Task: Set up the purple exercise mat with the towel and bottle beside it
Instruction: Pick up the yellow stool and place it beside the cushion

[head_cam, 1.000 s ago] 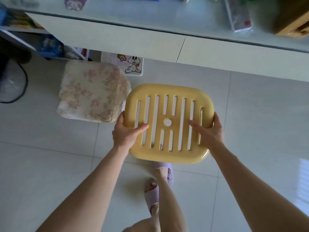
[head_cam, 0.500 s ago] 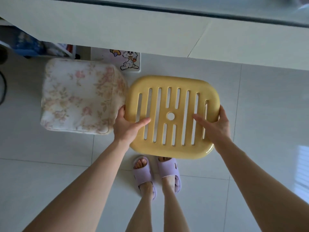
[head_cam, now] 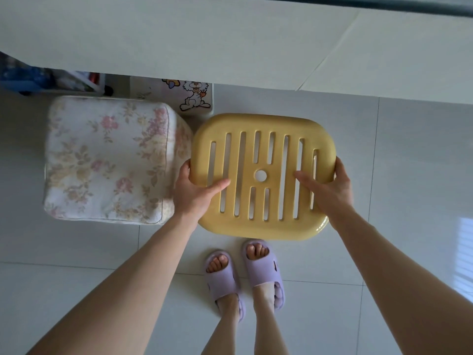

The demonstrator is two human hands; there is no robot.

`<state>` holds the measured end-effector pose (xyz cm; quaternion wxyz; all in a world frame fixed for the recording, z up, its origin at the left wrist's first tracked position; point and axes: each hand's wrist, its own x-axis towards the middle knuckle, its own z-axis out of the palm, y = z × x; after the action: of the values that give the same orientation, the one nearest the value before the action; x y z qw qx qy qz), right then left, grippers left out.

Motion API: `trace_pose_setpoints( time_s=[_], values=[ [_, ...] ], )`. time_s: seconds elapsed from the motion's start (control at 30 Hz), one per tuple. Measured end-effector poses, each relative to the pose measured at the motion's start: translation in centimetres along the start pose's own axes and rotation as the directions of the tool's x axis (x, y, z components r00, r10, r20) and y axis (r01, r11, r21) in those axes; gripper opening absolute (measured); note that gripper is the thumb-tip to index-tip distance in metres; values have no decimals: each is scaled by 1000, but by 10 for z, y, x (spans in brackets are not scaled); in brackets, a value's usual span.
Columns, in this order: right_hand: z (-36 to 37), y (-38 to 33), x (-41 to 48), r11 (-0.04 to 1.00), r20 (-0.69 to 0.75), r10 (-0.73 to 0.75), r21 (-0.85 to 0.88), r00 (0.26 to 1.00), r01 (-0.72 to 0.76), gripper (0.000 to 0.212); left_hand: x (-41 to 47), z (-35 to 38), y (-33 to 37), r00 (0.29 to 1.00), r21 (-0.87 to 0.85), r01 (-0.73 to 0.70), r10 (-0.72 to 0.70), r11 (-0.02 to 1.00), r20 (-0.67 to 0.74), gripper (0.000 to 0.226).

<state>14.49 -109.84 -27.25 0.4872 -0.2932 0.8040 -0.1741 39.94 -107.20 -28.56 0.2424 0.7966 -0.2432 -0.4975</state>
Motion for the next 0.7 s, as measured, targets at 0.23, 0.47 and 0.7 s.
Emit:
trace_pose_setpoints(
  time_s=[0.23, 0.47, 0.7],
  values=[
    [5, 6, 8, 1000, -5, 0, -16, 1000, 0, 87, 6, 3, -3, 1000, -12, -17, 17, 1000, 5, 82],
    [14, 10, 14, 1000, -3, -19, -4, 1000, 19, 82, 15, 2, -11, 1000, -7, -21, 21, 1000, 2, 85],
    [16, 18, 14, 1000, 9, -19, 20, 1000, 19, 81, 17, 4, -22, 999, 2, -45, 45, 999, -9, 86]
  ],
)
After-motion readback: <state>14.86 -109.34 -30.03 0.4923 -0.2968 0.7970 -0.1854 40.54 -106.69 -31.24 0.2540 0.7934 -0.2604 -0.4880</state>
